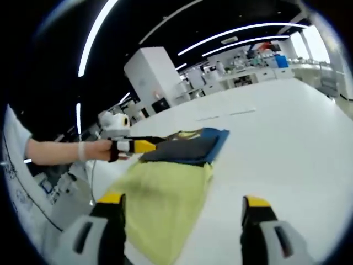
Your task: Fold the garment on the visible template until the final outline fits inside the template.
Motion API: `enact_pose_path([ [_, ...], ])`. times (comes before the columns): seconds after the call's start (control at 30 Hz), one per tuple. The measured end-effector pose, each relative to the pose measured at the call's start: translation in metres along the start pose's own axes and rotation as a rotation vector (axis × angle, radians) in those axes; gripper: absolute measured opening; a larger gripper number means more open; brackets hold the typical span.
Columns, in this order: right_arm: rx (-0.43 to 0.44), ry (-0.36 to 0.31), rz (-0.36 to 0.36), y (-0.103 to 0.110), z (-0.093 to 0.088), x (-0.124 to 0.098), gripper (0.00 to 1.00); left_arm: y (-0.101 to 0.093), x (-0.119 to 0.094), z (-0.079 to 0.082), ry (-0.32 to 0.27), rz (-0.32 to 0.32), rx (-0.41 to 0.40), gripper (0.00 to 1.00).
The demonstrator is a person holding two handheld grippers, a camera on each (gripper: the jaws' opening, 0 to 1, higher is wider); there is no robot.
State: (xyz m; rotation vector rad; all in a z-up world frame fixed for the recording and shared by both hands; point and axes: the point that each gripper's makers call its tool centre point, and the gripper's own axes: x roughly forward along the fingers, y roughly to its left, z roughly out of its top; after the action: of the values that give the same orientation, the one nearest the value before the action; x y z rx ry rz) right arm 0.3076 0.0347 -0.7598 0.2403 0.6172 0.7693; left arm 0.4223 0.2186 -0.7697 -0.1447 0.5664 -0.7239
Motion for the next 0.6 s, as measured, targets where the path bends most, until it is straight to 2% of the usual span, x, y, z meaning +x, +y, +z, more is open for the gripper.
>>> enact_pose_path([
  [0.27, -0.071, 0.001, 0.029, 0.007, 0.010, 0.016, 0.87, 0.022, -0.054, -0.006, -0.051, 0.065, 0.000, 0.99],
  [0.37, -0.091, 0.009, 0.033, 0.012, 0.010, 0.019, 0.87, 0.020, -0.075, -0.011, -0.058, 0.083, -0.003, 0.99],
  [0.53, -0.118, 0.011, 0.033, 0.015, 0.012, 0.019, 0.87, 0.026, -0.094, -0.019, -0.064, 0.091, -0.001, 0.99],
  [0.6, -0.123, 0.010, 0.027, 0.017, 0.013, 0.019, 0.87, 0.024, -0.099, -0.025, -0.049, 0.094, 0.014, 0.99],
])
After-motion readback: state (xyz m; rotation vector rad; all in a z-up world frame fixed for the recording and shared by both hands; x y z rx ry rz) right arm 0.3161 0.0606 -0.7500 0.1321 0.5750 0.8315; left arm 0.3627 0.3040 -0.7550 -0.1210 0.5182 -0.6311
